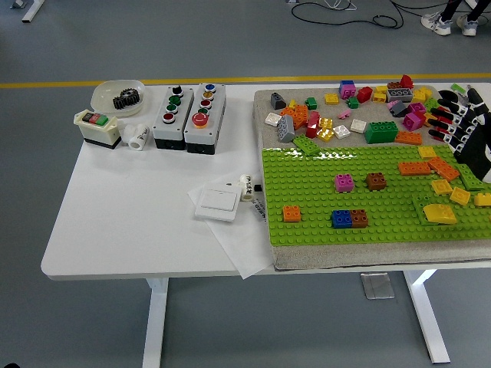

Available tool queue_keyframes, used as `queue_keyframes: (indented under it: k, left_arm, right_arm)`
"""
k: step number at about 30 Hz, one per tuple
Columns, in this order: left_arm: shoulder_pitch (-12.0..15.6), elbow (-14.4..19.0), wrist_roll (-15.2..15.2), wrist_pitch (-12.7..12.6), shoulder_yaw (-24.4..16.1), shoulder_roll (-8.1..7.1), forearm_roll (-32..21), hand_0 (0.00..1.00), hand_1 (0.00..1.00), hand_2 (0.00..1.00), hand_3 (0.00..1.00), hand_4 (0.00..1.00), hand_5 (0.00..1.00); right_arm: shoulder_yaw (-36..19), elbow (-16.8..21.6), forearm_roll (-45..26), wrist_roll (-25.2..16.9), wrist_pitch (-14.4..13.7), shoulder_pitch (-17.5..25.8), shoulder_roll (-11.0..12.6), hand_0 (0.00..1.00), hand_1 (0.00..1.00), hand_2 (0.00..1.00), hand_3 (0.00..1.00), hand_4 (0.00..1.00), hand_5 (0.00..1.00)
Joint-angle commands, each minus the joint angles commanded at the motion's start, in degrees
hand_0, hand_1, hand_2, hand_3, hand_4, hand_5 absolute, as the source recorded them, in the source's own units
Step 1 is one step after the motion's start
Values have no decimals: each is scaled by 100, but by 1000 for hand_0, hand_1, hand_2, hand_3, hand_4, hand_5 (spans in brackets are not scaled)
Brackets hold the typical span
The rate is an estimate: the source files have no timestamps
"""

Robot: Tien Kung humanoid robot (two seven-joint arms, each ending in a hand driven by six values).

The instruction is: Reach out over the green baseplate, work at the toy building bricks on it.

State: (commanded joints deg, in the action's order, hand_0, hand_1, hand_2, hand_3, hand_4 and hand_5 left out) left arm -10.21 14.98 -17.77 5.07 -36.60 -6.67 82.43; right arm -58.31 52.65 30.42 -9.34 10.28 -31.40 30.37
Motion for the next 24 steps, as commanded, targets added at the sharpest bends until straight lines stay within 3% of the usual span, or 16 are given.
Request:
queue_keyframes:
  k: [24]
  left_arm:
    - [-21,10,25,9,55,-2,-37,737,738,744,596,660,604]
  right_arm:
    - [-166,-34,27,79,-54,38,-55,870,809,815,816,998,937]
